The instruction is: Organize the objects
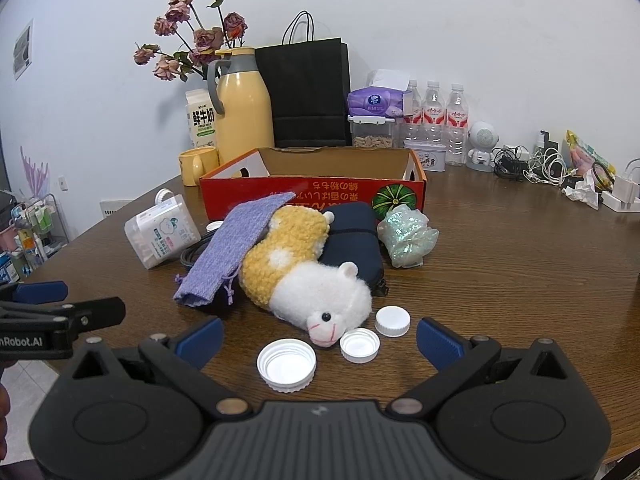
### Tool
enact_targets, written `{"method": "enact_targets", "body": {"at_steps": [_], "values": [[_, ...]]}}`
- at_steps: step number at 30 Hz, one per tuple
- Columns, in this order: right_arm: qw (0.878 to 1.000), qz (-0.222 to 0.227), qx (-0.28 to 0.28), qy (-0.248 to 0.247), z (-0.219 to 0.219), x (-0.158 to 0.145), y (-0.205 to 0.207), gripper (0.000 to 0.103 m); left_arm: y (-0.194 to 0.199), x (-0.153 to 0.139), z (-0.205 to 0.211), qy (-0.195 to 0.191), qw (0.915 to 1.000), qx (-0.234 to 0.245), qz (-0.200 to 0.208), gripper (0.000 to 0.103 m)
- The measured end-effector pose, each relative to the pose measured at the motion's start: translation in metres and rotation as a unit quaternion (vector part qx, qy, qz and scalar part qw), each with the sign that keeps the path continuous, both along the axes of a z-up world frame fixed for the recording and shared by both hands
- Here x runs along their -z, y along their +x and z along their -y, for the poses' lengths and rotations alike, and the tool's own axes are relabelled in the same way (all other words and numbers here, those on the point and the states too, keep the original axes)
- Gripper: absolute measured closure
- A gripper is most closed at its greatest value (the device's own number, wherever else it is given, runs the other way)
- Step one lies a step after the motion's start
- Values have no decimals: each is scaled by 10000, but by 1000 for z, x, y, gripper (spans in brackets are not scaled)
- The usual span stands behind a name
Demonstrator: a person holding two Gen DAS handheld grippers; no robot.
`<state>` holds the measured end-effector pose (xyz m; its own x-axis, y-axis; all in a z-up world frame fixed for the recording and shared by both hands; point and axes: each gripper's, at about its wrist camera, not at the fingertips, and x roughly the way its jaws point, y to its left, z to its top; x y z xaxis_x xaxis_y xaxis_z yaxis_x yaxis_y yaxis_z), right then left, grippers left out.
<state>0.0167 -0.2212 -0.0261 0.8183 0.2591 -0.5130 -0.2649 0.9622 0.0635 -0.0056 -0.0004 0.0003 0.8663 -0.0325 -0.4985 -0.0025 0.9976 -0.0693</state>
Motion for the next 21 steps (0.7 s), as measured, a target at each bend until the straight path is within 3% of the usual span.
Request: {"method": "enact_targets", "body": {"at_steps": [21], "values": [[10000, -8, -2, -19, -1, 0, -4, 0, -3, 2, 0, -22, 10000, -4, -1, 0]]}}
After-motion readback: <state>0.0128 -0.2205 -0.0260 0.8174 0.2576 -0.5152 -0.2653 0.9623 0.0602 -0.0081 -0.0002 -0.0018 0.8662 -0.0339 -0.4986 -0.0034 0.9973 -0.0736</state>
